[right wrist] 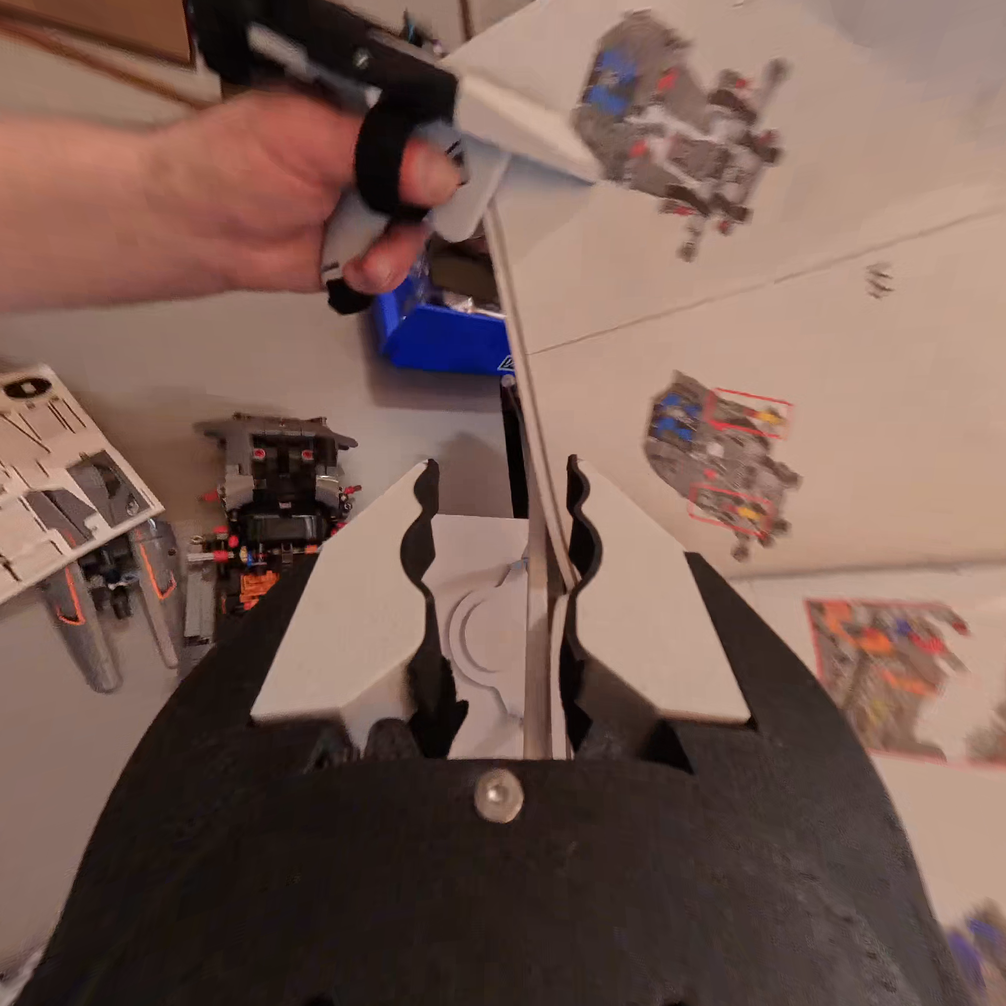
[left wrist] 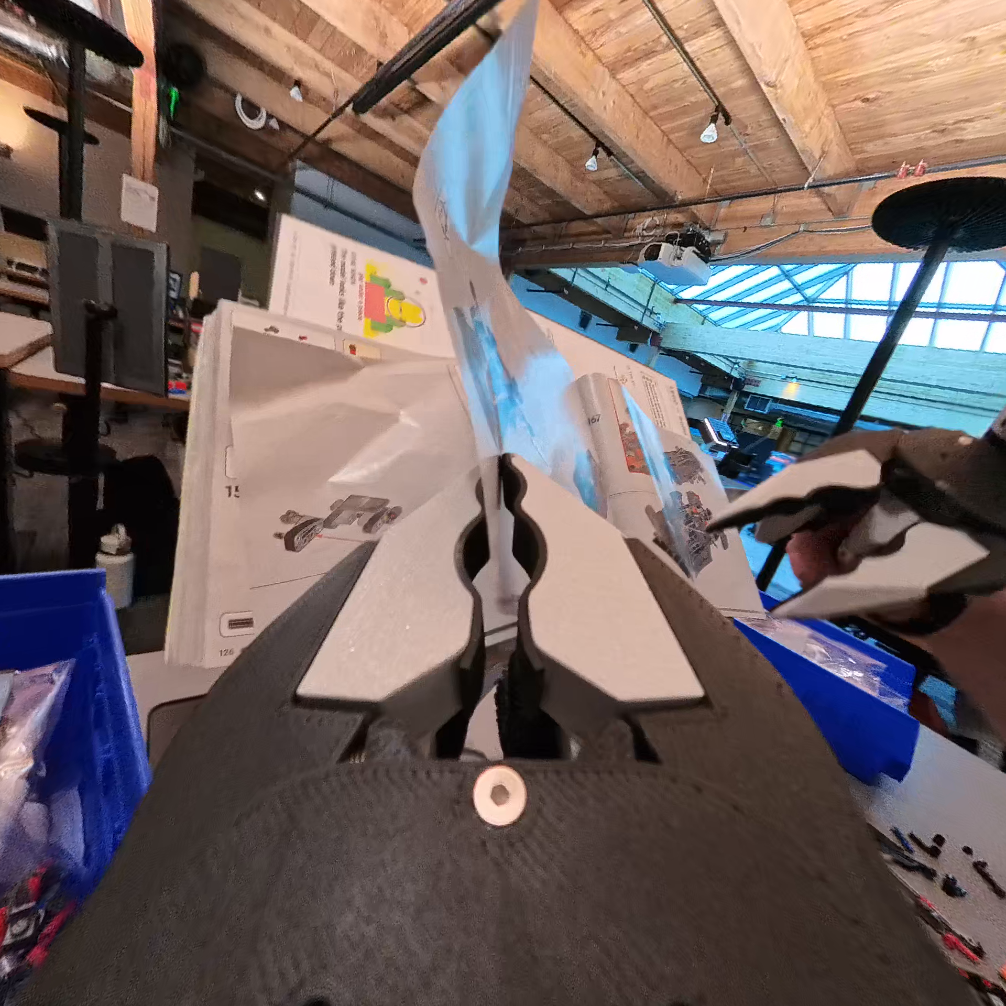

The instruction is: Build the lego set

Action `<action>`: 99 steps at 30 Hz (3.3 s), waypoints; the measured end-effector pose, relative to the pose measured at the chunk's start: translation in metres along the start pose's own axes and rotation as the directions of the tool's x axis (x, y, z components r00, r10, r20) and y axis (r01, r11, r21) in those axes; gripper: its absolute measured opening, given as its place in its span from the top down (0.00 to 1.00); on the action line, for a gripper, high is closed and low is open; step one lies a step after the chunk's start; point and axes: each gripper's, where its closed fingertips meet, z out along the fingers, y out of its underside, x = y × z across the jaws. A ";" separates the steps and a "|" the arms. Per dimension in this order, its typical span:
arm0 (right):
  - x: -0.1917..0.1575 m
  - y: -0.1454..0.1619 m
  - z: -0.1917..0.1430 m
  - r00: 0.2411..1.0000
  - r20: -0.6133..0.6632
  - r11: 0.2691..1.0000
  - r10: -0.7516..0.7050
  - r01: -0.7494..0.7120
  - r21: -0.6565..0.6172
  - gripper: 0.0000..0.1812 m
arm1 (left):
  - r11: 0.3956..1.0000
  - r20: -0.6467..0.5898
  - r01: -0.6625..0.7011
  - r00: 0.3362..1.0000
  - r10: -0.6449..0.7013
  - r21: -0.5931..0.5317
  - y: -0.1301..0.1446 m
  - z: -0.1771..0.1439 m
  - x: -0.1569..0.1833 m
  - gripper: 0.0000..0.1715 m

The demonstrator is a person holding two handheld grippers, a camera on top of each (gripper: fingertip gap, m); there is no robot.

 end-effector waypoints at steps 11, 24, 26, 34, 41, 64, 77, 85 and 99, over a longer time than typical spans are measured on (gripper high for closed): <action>-0.012 0.023 0.101 0.948 -0.005 0.918 -0.318 0.306 -0.252 0.83 | 0.993 0.014 0.085 0.996 -0.084 -0.077 0.031 0.020 -0.060 1.00; 0.016 0.036 0.139 0.826 -0.122 0.748 -0.551 0.423 -0.512 1.00 | 0.986 0.018 0.162 0.987 -0.161 -0.040 0.044 0.018 -0.077 1.00; 0.014 0.034 0.138 0.857 -0.132 0.790 -0.498 0.385 -0.477 1.00 | 0.984 0.030 0.174 0.985 -0.173 -0.046 0.046 0.019 -0.078 1.00; 0.016 0.023 0.129 0.944 -0.216 0.934 -0.250 0.177 -0.310 1.00 | 0.974 0.101 0.211 0.974 -0.203 -0.083 0.063 0.020 -0.086 1.00; 0.024 0.018 0.124 0.956 -0.293 0.987 0.002 -0.049 -0.152 1.00 | 0.979 0.119 0.175 0.979 -0.163 -0.105 0.065 0.016 -0.084 1.00; -0.028 0.011 -0.027 0.952 -0.288 0.991 0.106 -0.126 -0.052 0.77 | 0.943 0.064 -0.106 0.989 0.133 -0.314 0.013 -0.115 -0.038 0.69; -0.220 0.119 -0.055 0.897 0.149 0.886 0.416 -0.363 -0.290 0.78 | 0.568 -0.295 -0.304 0.949 0.110 -0.765 0.195 -0.190 0.078 0.73; -0.268 0.115 -0.009 0.887 0.215 0.896 0.409 -0.345 -0.280 0.74 | 0.281 -0.336 -0.428 0.885 0.321 -0.859 0.255 -0.249 0.073 0.69; -0.266 0.124 0.062 0.966 0.256 0.951 0.021 0.060 -0.304 0.63 | 0.185 -0.320 -0.462 0.802 0.505 -0.867 0.209 -0.305 0.005 0.66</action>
